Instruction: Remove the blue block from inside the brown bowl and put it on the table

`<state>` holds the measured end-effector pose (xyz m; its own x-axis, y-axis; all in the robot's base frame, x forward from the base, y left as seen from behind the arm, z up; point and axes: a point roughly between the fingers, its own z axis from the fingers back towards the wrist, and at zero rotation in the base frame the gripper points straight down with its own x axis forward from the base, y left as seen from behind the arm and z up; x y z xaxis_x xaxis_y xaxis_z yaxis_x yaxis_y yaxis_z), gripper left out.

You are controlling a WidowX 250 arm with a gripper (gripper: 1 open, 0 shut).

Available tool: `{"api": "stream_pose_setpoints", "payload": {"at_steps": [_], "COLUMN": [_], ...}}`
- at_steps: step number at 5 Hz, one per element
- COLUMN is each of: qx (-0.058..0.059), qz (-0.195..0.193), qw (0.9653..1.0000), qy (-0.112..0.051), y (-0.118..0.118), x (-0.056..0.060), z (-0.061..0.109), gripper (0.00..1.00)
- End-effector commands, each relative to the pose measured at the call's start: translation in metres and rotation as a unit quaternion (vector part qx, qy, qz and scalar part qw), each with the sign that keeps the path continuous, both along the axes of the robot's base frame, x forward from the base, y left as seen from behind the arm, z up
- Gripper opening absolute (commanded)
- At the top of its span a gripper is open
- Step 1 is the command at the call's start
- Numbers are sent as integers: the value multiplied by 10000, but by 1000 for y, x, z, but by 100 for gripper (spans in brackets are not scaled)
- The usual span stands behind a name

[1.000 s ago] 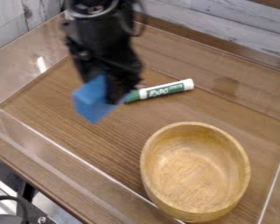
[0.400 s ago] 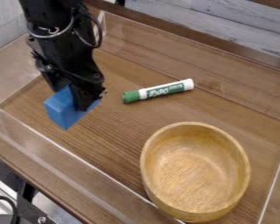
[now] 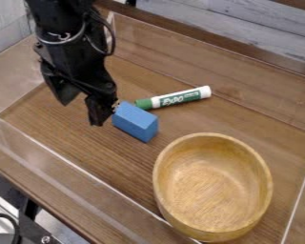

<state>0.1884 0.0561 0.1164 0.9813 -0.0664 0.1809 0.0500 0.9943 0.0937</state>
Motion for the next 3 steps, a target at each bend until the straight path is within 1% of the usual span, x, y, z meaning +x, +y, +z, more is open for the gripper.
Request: {"api": "stream_pose_setpoints", "payload": {"at_steps": [1, 3], "qx": [32, -24], "qz": [2, 9], "qw": [9998, 9999], "qy": [-180, -153], "y": [1, 1], "x": [14, 27], "z": [8, 3], "gripper": [100, 100]}}
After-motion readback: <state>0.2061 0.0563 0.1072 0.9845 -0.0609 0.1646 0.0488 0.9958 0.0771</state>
